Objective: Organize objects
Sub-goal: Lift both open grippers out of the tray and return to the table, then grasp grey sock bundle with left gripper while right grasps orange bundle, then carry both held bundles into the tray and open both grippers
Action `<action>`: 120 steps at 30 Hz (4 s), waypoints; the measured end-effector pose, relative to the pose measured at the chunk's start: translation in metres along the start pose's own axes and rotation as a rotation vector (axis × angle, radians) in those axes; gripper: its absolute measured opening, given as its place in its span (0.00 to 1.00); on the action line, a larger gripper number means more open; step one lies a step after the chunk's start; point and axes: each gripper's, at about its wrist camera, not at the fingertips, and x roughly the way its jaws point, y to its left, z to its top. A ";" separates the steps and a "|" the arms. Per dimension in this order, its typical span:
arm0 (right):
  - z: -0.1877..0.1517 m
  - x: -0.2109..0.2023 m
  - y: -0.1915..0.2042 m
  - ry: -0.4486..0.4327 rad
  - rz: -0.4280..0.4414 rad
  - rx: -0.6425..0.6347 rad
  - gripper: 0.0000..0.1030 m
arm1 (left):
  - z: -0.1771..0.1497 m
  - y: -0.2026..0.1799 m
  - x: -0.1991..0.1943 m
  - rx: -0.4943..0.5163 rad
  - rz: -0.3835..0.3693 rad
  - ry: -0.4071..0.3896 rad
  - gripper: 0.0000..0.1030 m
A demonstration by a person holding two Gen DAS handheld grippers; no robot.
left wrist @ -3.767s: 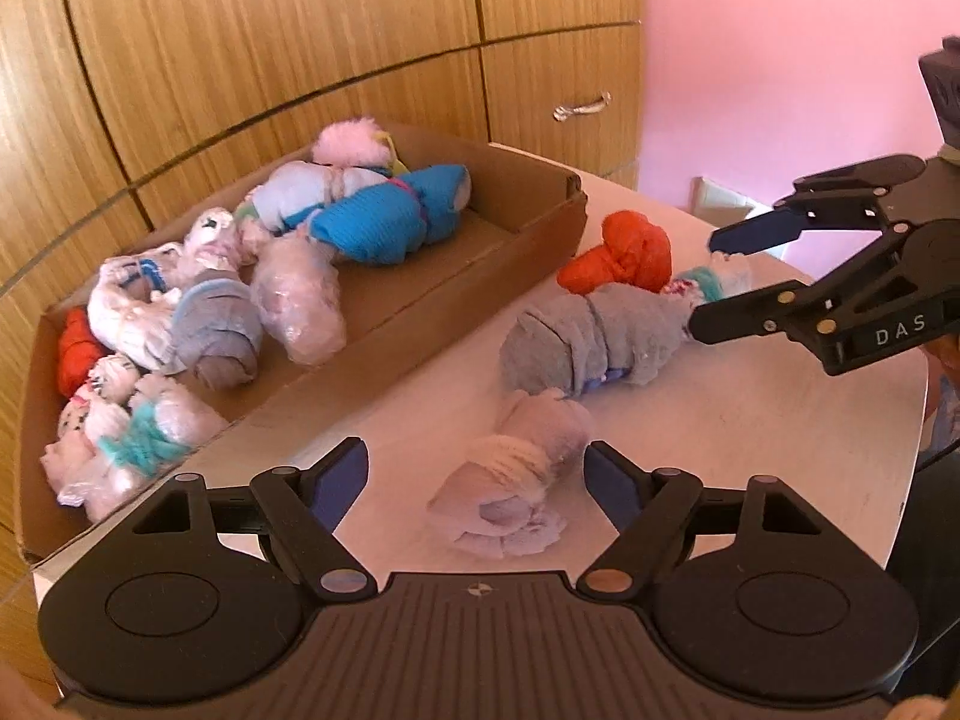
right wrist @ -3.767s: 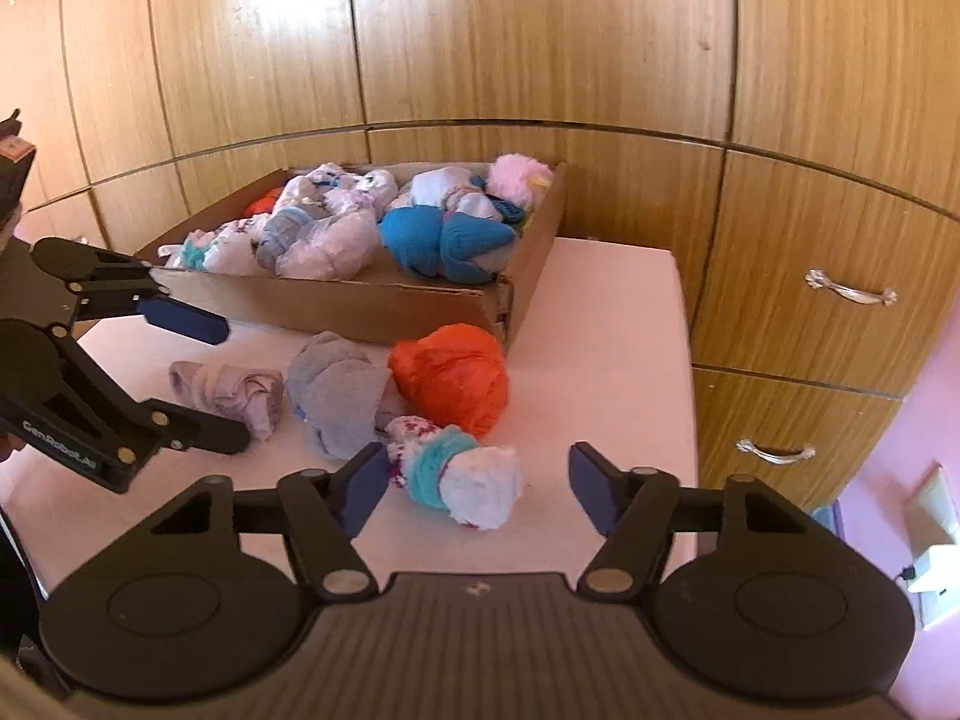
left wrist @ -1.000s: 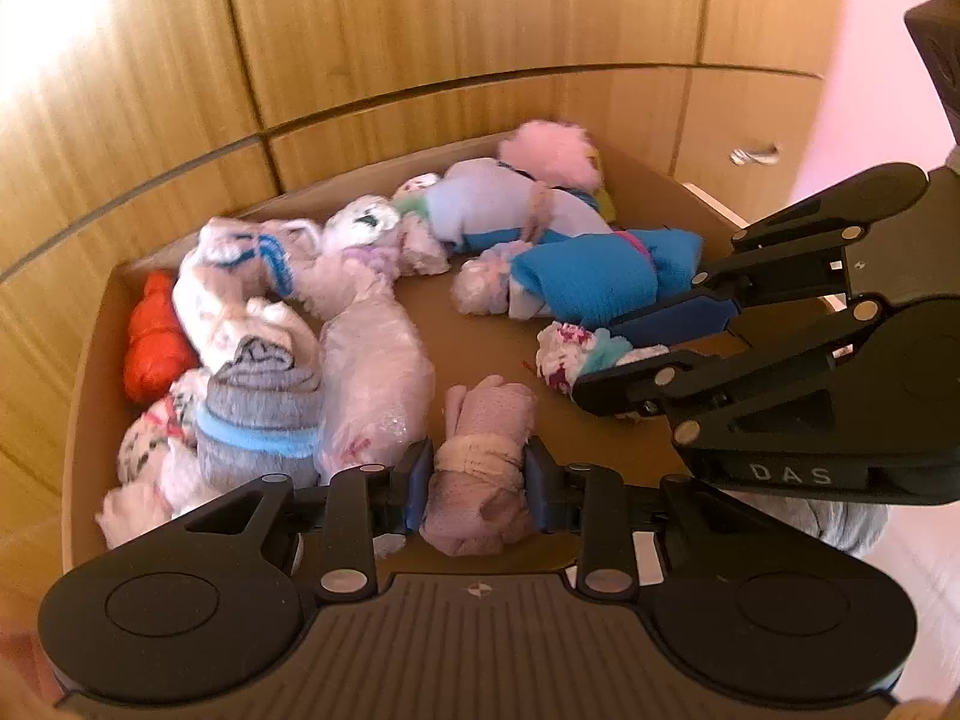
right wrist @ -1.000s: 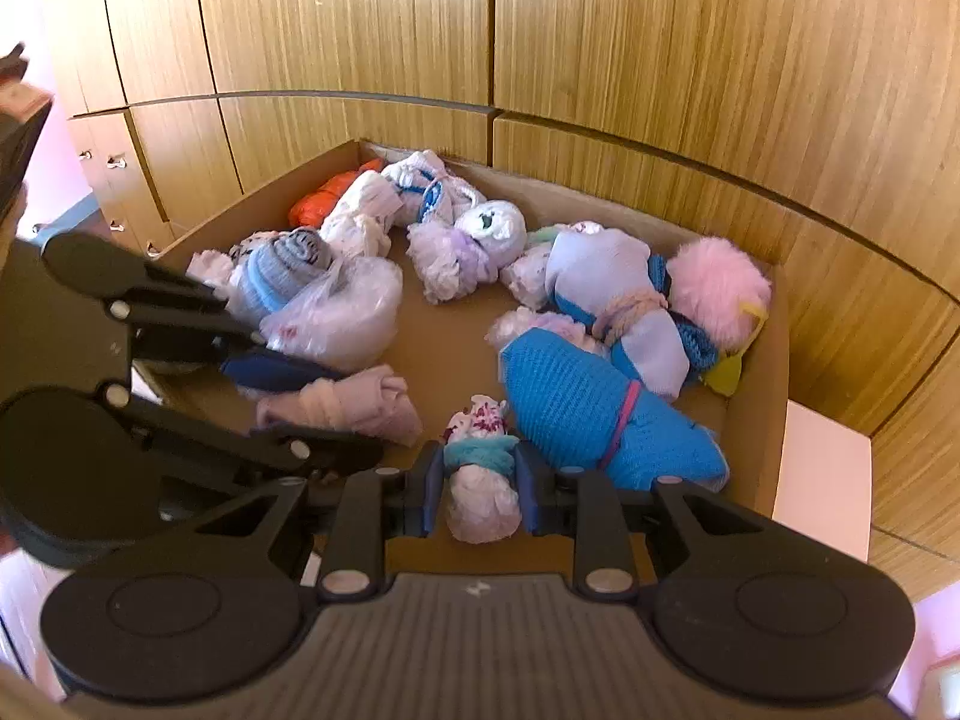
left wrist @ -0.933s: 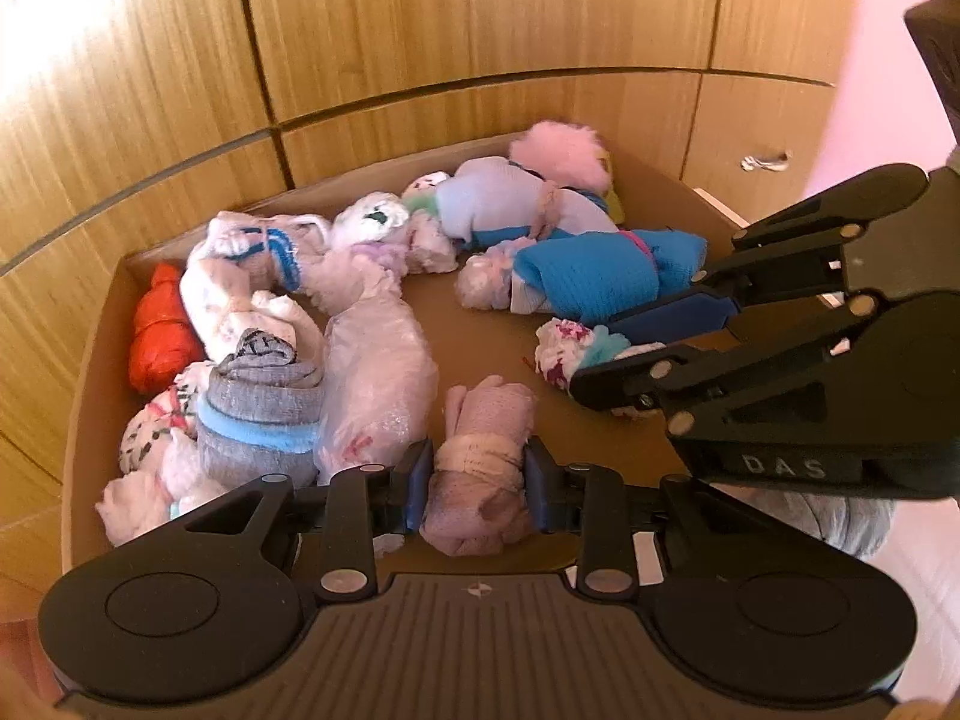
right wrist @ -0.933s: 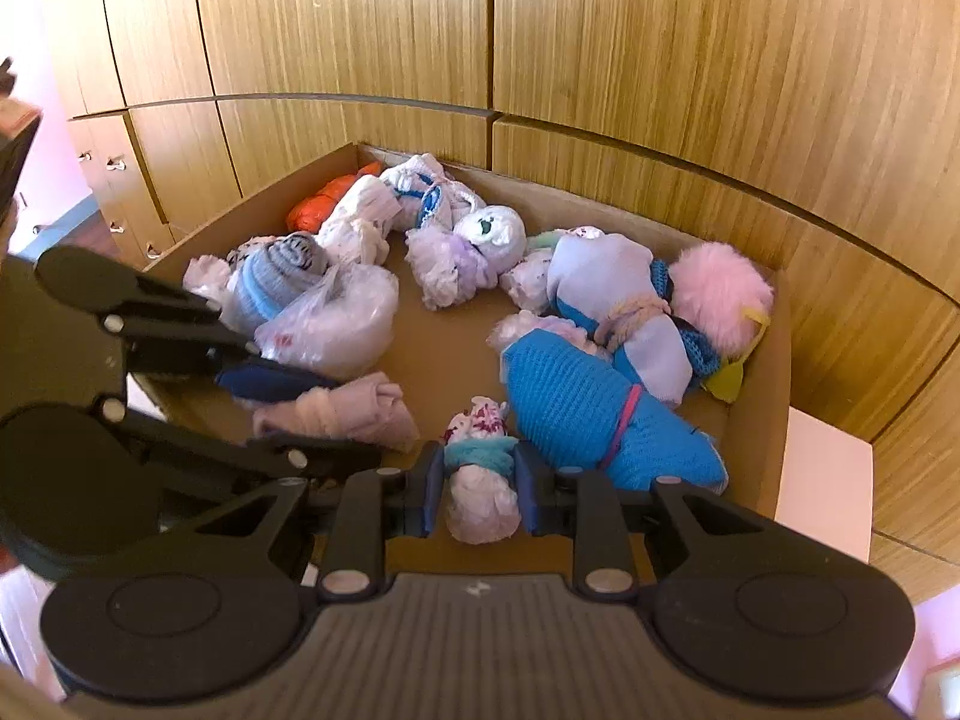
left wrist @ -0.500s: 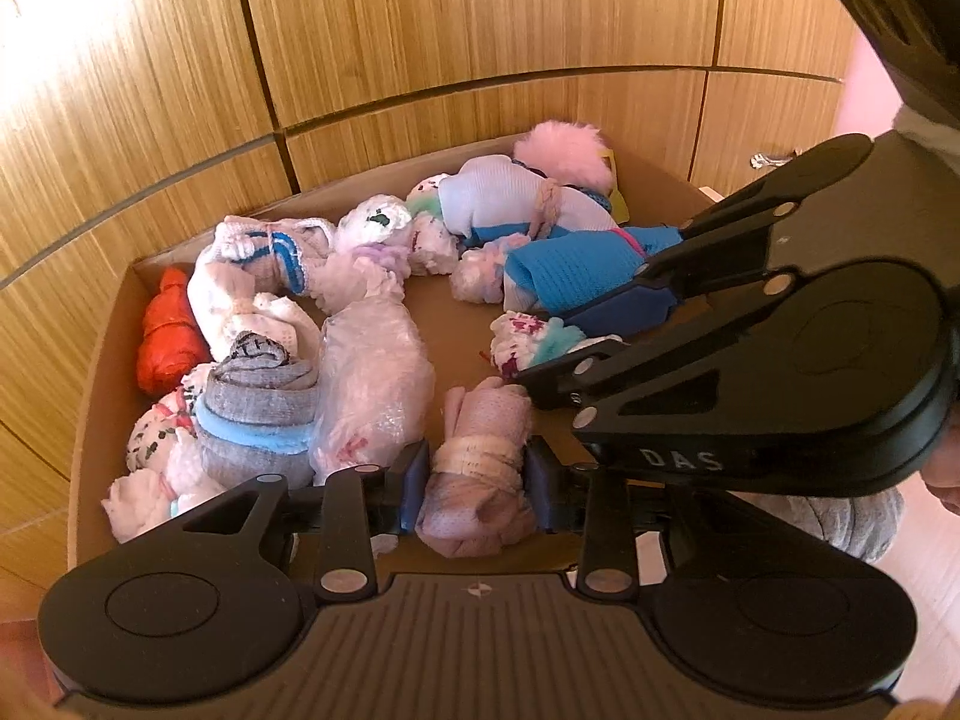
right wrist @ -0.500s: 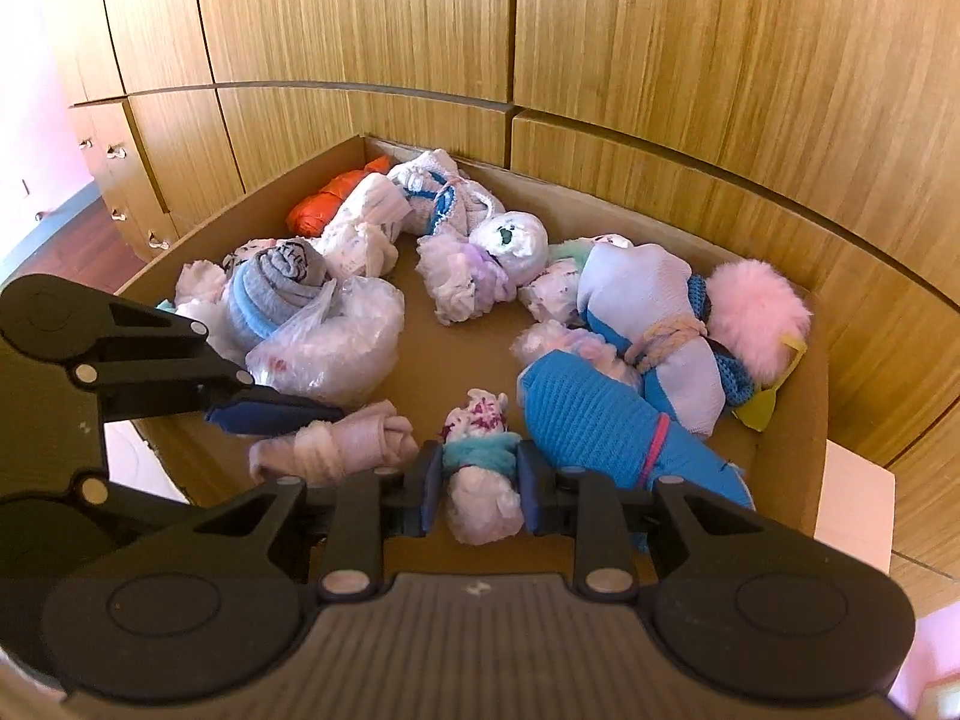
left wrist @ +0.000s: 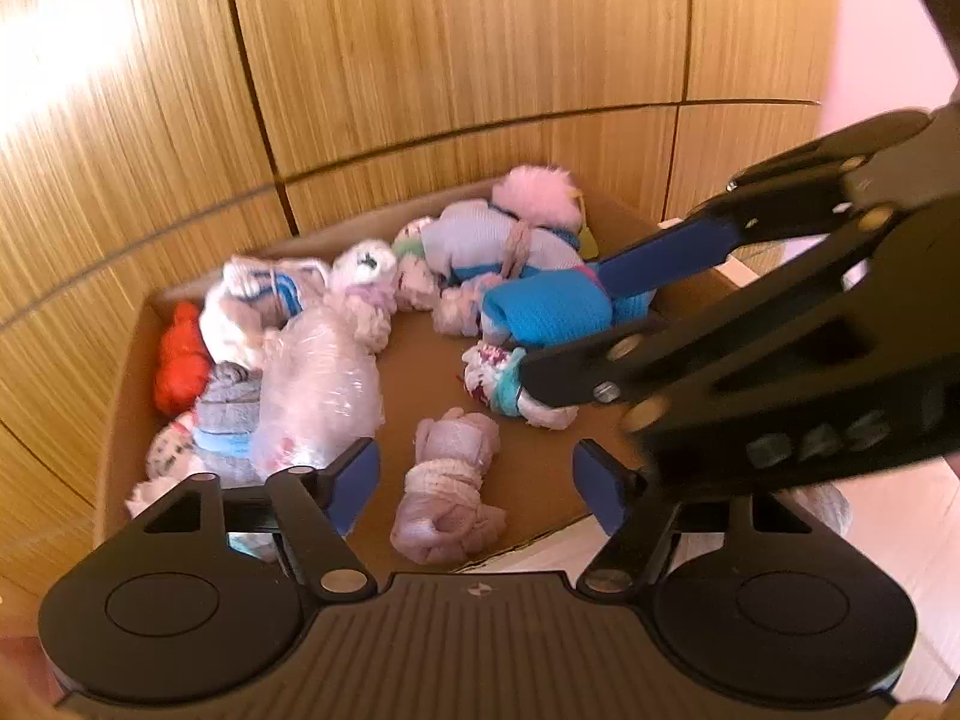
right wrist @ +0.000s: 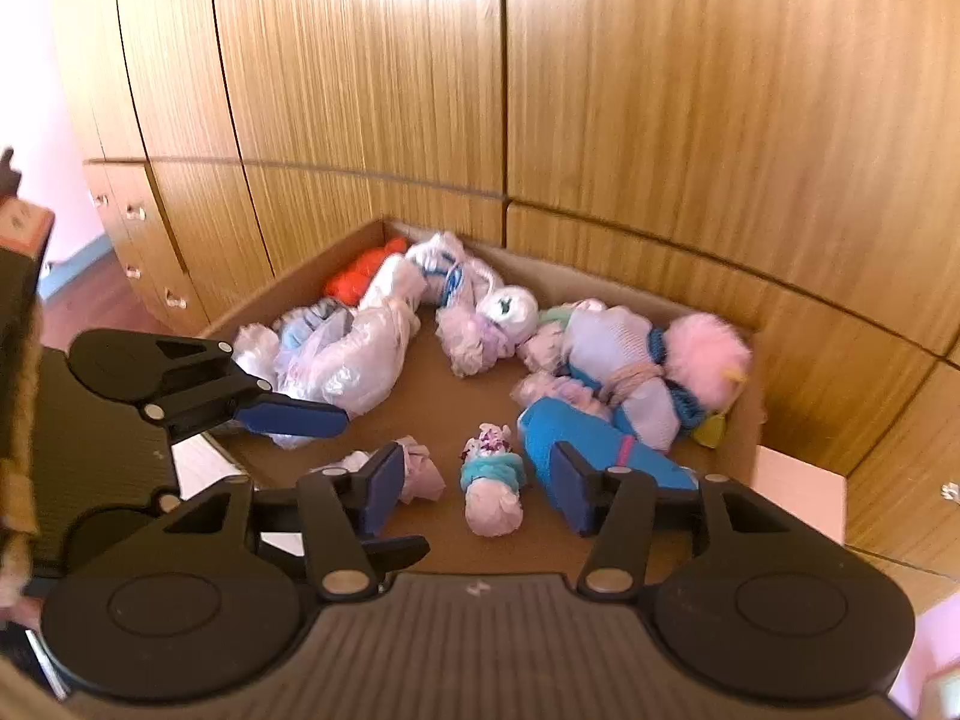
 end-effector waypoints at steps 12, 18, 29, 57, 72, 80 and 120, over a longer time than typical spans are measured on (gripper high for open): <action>-0.041 -0.071 -0.022 -0.128 -0.143 0.126 0.58 | -0.023 -0.013 -0.054 -0.030 0.002 -0.046 0.83; -0.082 -0.061 -0.033 -0.089 -0.175 0.199 0.58 | -0.045 -0.041 -0.059 -0.020 -0.032 -0.041 0.83; -0.100 -0.041 -0.038 -0.091 -0.128 0.247 0.58 | -0.065 -0.098 -0.034 0.090 -0.043 -0.047 0.83; -0.102 -0.018 -0.044 -0.083 -0.041 0.290 0.32 | -0.058 -0.120 -0.004 0.087 -0.123 -0.030 0.65; -0.096 -0.055 -0.038 -0.133 -0.056 0.284 0.29 | -0.059 -0.102 -0.036 0.114 -0.103 -0.039 0.65; -0.053 -0.075 -0.044 -0.177 -0.061 0.226 0.29 | -0.018 -0.072 -0.050 0.056 -0.097 -0.072 0.65; -0.014 0.017 -0.045 0.072 -0.091 0.096 0.44 | -0.003 -0.048 0.024 -0.053 -0.032 0.081 0.80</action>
